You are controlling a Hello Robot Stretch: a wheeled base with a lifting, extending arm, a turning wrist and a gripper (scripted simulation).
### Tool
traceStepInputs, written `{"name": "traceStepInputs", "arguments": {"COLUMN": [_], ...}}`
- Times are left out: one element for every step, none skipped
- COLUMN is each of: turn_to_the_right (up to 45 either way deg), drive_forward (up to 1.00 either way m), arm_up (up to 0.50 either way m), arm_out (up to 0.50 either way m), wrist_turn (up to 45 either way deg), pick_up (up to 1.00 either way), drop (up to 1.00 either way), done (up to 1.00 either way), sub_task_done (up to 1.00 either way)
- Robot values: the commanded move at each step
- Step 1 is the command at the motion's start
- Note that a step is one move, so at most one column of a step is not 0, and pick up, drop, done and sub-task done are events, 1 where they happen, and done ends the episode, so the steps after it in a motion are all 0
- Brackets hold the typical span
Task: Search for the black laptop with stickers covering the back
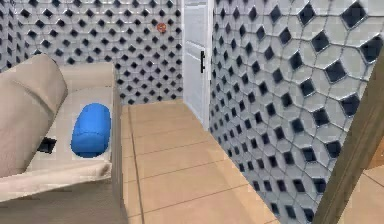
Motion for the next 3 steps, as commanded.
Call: {"name": "traceStepInputs", "arguments": {"turn_to_the_right": [-18.0, 0.0, -45.0], "drive_forward": [0.0, 0.1, 0.0], "arm_up": [0.0, 0.0, 0.0], "arm_out": [0.0, 0.0, 0.0], "wrist_turn": [0.0, 0.0, 0.0], "pick_up": [0.0, 0.0, 0.0], "drop": [0.0, 0.0, 0.0], "done": [0.0, 0.0, 0.0], "sub_task_done": [0.0, 0.0, 0.0]}}
